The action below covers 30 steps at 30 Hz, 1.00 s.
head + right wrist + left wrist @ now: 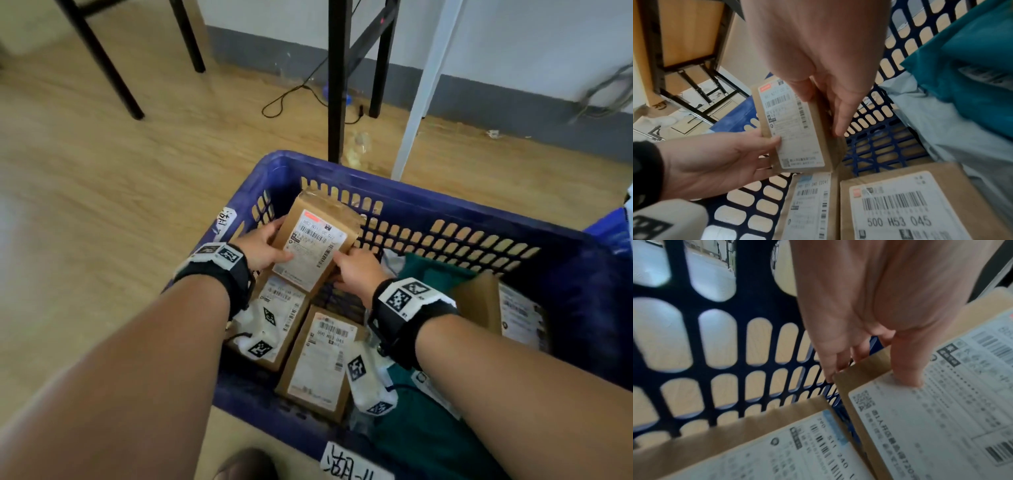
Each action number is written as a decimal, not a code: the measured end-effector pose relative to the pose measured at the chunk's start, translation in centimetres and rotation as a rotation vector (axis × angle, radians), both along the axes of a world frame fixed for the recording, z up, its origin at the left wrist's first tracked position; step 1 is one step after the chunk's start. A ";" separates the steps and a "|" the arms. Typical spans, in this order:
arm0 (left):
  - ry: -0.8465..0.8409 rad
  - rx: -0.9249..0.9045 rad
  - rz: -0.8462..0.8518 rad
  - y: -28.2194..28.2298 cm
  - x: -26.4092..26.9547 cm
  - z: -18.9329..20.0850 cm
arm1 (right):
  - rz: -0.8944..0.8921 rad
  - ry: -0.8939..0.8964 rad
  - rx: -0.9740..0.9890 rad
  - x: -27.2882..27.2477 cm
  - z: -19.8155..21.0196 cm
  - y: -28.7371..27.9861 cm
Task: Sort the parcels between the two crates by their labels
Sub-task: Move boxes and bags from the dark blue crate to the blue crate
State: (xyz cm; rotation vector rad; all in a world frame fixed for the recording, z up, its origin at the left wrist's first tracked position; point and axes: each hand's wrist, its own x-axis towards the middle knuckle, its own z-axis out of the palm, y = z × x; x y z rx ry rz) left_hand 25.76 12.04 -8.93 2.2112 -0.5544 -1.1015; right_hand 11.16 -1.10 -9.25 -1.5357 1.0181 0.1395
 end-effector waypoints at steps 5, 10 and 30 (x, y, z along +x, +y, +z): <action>0.018 0.105 0.025 -0.2 -2.6 -0.3 | -0.083 0.045 0.108 -1.0 -0.5 -0.6; -0.207 0.279 -0.055 -1.6 -1.2 -0.4 | -0.092 0.030 0.293 -0.6 0.5 -0.1; -0.205 0.319 -0.143 -7.7 -6.1 3.1 | -0.197 -0.175 0.080 -4.9 5.0 -4.9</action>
